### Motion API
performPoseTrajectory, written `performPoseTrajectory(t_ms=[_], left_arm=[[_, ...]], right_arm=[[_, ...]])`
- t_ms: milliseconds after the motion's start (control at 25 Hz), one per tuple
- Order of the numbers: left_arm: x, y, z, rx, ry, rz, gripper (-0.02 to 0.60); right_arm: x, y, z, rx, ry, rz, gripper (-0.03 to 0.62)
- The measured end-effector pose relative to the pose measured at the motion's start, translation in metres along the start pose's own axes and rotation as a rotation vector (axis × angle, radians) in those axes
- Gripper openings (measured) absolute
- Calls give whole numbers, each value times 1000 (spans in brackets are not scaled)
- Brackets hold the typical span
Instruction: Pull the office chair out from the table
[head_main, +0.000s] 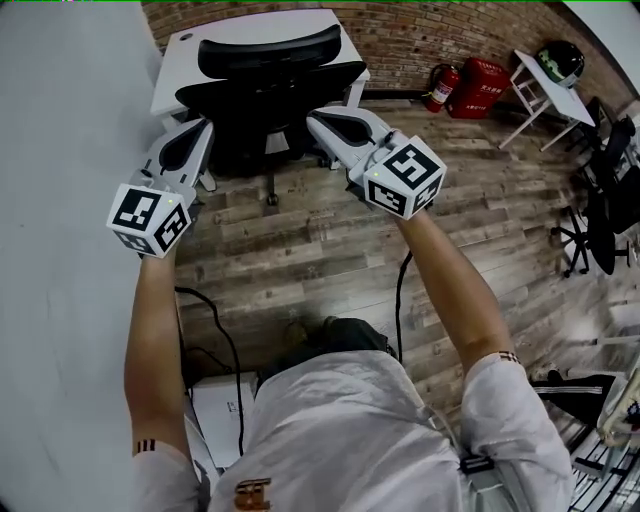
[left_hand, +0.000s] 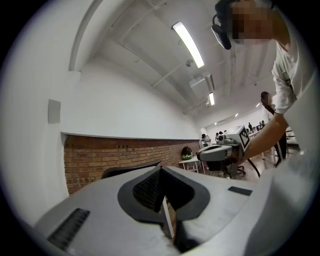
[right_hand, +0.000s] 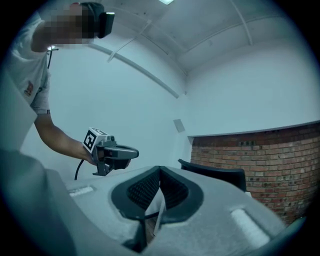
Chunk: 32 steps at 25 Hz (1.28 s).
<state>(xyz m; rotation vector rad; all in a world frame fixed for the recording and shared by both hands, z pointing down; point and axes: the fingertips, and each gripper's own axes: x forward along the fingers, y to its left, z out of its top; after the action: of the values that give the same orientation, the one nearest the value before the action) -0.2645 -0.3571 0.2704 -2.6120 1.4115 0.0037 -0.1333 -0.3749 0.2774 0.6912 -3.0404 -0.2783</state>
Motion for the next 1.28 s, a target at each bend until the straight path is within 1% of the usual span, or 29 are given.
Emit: performPoseTrajectory(t_ms=[200, 240, 440, 560, 720, 920, 1000, 1160, 1280], left_arm=[[24, 27, -20, 86, 71, -26, 2], [29, 32, -23, 101, 83, -30, 2], [52, 62, -44, 171, 155, -34, 5], [66, 82, -56, 209, 203, -22, 11], [83, 105, -75, 272, 281, -16, 54], [97, 131, -108, 340, 394, -32, 140], [103, 140, -124, 389, 454, -50, 174], [114, 157, -159, 475, 606, -94, 247], [119, 175, -181, 508, 698, -103, 289]], right_arm=[[21, -33, -17, -64, 65, -30, 7], [25, -39, -20, -87, 83, -29, 34], [40, -74, -45, -196, 175, -5, 73], [44, -100, -59, -231, 218, 1, 90], [44, -137, -76, -271, 270, 8, 115], [45, -178, -103, -311, 346, 17, 148], [47, -195, -112, -324, 378, 16, 165], [54, -223, -137, -336, 464, 33, 220], [57, -245, -160, -355, 541, 45, 256]])
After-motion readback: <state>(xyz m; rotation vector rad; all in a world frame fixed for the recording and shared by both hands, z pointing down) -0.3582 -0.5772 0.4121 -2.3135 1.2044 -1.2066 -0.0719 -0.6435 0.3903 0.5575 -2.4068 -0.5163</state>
